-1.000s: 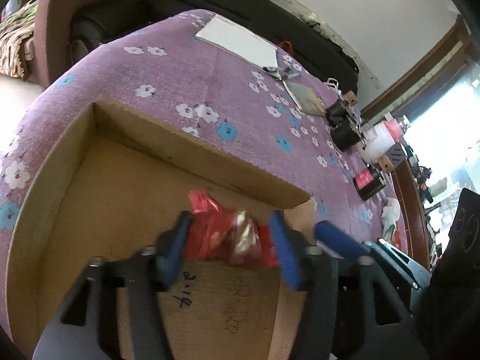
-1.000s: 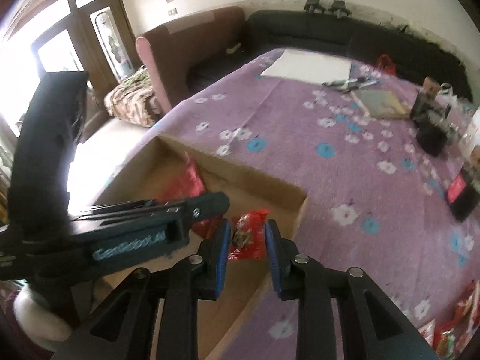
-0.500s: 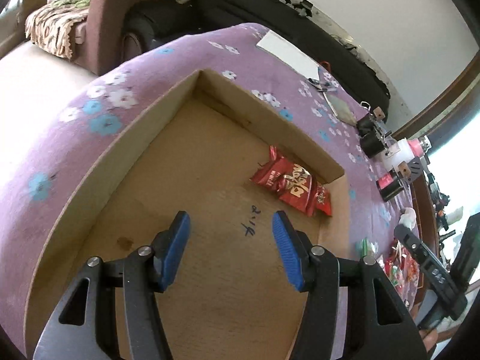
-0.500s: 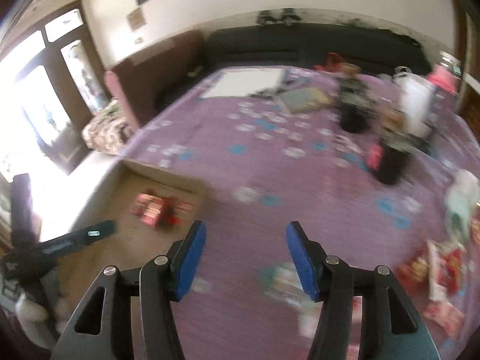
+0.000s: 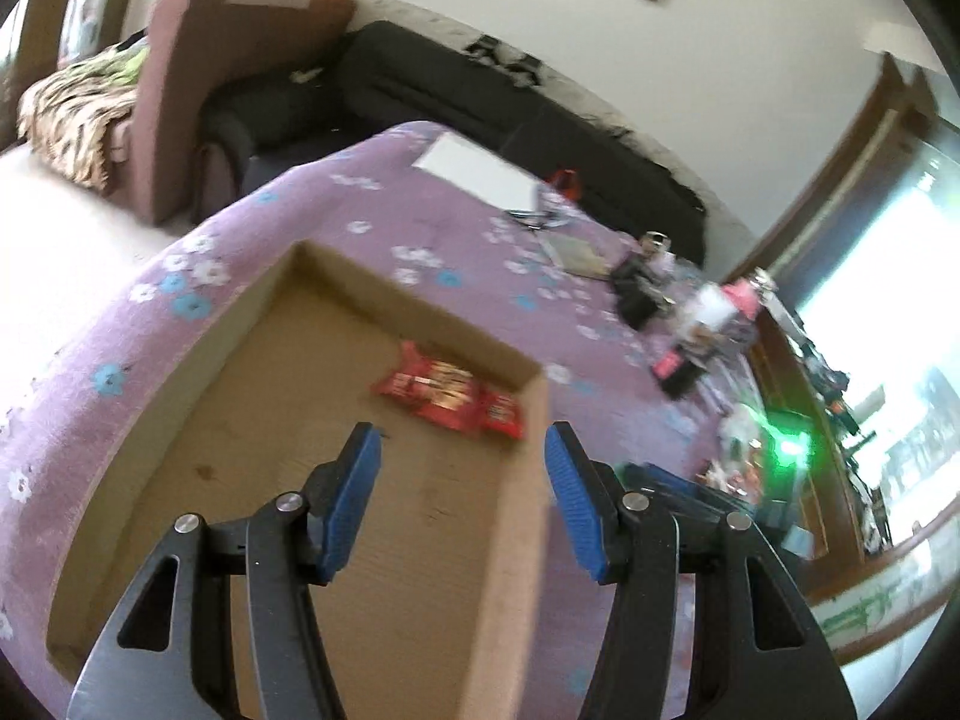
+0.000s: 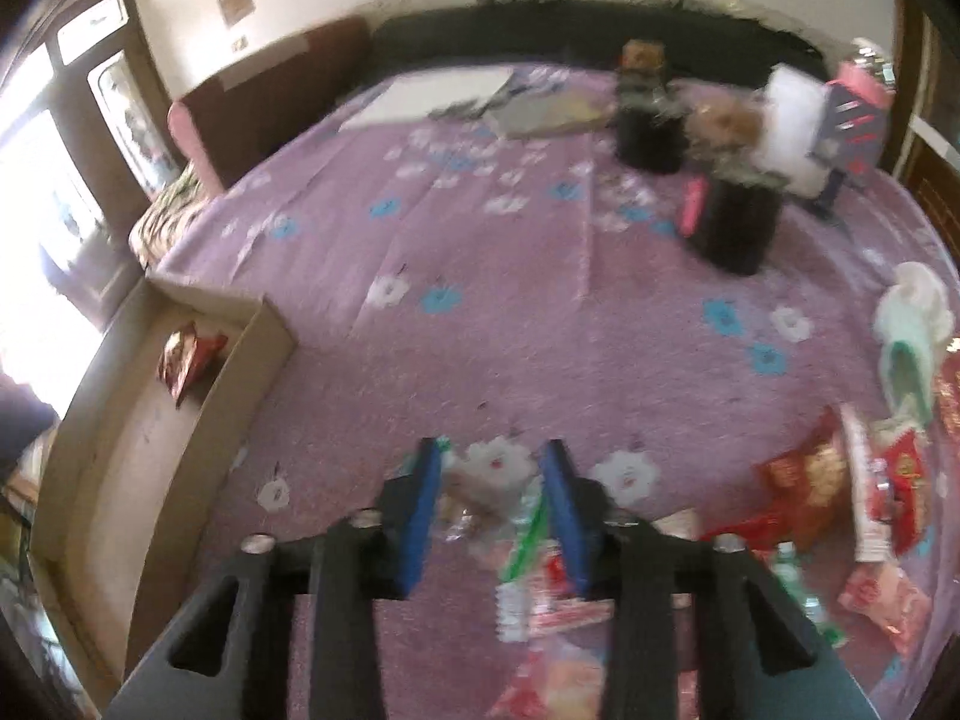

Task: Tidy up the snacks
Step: 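Return the left tool to the clear zip bag of nuts, then grasp the zip bag with the left tool while the right tool grasps the pink character bread bag, then carry both bags over the tray and open both tools to release them, then grasp the white-red wrapped bar with the left tool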

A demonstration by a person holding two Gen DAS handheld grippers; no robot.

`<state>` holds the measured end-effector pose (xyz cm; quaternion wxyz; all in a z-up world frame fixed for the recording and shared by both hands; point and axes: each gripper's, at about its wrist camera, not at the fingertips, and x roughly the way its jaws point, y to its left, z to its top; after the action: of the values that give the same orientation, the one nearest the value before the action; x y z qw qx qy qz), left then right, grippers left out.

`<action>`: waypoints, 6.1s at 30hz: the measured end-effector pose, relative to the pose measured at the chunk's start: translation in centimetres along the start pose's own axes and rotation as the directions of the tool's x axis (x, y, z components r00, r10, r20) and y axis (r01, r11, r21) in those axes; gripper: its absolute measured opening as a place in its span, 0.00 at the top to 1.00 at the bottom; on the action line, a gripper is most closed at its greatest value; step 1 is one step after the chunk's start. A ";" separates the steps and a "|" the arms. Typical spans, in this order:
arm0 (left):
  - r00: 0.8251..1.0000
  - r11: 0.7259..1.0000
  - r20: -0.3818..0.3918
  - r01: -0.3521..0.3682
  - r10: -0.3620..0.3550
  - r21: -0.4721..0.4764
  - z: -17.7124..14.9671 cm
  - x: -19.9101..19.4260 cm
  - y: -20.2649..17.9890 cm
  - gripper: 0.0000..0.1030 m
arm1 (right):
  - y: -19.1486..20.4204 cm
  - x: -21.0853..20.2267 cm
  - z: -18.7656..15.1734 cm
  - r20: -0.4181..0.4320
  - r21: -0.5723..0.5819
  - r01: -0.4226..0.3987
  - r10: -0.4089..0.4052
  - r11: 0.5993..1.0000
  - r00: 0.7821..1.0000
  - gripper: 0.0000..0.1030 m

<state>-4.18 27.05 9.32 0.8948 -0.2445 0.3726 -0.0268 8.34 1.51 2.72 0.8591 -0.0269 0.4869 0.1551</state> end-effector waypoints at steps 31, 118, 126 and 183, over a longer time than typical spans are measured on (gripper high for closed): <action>0.959 0.917 -0.282 0.102 0.011 0.385 -12.5 5.8 -12.6 0.46 | -9.6 -10.5 -10.0 0.181 0.215 -0.193 0.155 0.957 0.971 0.43; 0.979 0.984 -0.109 -0.177 0.174 -0.019 5.9 5.5 5.9 0.65 | 11.7 -3.8 1.8 0.061 0.002 -0.317 0.316 0.948 0.947 0.41; 0.997 0.995 -0.067 -0.032 0.038 0.092 2.8 0.6 -1.1 0.45 | -2.8 -8.0 -1.4 0.151 0.186 -0.133 0.105 0.974 0.983 0.40; 0.964 0.654 -0.227 0.081 0.141 0.752 -8.4 13.8 -22.6 0.53 | -15.7 -7.6 -9.0 0.182 0.354 -0.206 0.148 0.913 0.972 0.63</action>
<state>3.14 0.50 5.59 0.8572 0.1615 0.4478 -0.1966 1.89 -17.01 2.78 0.8655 0.1916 0.4412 0.1395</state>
